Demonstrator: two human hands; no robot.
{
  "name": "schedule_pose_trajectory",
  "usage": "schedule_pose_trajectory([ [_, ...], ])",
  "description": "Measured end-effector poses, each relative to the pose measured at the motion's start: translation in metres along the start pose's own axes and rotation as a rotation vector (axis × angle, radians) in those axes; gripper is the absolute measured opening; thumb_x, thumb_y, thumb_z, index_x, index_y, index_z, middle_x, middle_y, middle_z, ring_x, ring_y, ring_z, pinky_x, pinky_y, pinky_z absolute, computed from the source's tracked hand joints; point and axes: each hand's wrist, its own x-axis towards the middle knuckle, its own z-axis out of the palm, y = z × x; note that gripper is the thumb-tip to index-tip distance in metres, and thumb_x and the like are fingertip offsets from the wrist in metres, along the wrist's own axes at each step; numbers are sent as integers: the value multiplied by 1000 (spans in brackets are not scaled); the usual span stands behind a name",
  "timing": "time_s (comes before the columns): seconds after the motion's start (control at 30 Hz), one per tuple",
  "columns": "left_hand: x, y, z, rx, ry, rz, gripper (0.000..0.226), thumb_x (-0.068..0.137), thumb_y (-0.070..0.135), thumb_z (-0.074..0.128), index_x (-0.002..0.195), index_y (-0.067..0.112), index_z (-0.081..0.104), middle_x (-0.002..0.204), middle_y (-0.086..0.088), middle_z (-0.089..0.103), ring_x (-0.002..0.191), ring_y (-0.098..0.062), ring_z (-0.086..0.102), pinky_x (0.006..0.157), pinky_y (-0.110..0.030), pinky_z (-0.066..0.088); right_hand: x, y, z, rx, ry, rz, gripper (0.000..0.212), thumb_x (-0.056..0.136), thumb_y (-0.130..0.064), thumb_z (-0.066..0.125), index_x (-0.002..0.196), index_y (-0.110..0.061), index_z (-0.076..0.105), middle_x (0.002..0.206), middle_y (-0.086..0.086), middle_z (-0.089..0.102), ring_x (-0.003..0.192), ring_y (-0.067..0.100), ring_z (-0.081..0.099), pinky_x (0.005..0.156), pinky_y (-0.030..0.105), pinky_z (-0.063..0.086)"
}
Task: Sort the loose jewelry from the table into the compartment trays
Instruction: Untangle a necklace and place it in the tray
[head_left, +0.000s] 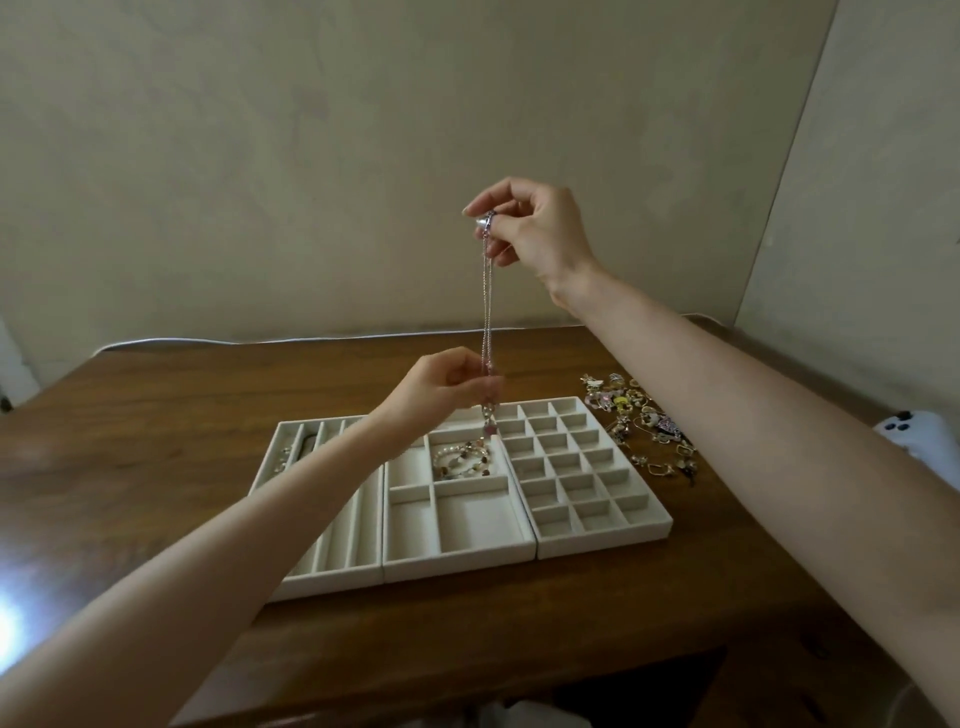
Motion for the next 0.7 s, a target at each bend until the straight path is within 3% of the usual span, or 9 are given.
schedule_pose_trajectory([
  [0.07, -10, -3, -10, 51, 3, -18, 3, 86, 8, 63, 85, 12, 63, 79, -5, 69, 72, -12, 66, 73, -24, 53, -2, 0, 9, -22, 0, 17, 32, 81, 8, 50, 75, -18, 68, 71, 6, 66, 47, 6, 52, 44, 15, 40],
  [0.17, -27, -7, -29, 90, -7, -69, 1, 85, 9, 64, 84, 9, 64, 76, -6, 69, 70, -16, 65, 72, -30, 55, -3, 3, 21, 38, -37, 116, 32, 81, 7, 45, 73, -14, 69, 69, 7, 65, 43, 8, 49, 41, 18, 37],
  [0.33, -54, -8, -58, 75, 87, -147, 14, 81, 5, 66, 93, 2, 60, 79, -13, 70, 68, -23, 67, 68, -33, 59, -6, 8, 41, 157, -149, 331, 29, 80, 7, 41, 72, -6, 65, 60, 8, 58, 46, 14, 51, 43, 21, 42],
  [0.43, -68, -14, -70, 94, 122, -207, 18, 77, 1, 70, 92, 2, 60, 82, -17, 70, 64, -22, 67, 64, -30, 59, -5, 12, 55, 240, -204, 453, 28, 82, 7, 40, 72, -6, 63, 66, 10, 59, 51, 15, 57, 46, 23, 49],
  [0.53, -81, -22, -80, 133, 126, -251, 18, 77, -1, 72, 90, 1, 60, 84, -18, 71, 70, -28, 68, 71, -38, 59, -6, 18, 71, 334, -246, 552, 28, 84, 8, 40, 75, -5, 62, 72, 11, 62, 56, 17, 61, 48, 24, 52],
  [0.7, -98, -29, -89, 175, 151, -312, 20, 75, -5, 73, 89, 0, 59, 79, -17, 67, 63, -25, 68, 63, -36, 58, -14, 25, 97, 369, -311, 636, 31, 86, 10, 34, 77, -5, 60, 75, 13, 61, 61, 19, 60, 48, 23, 54],
])
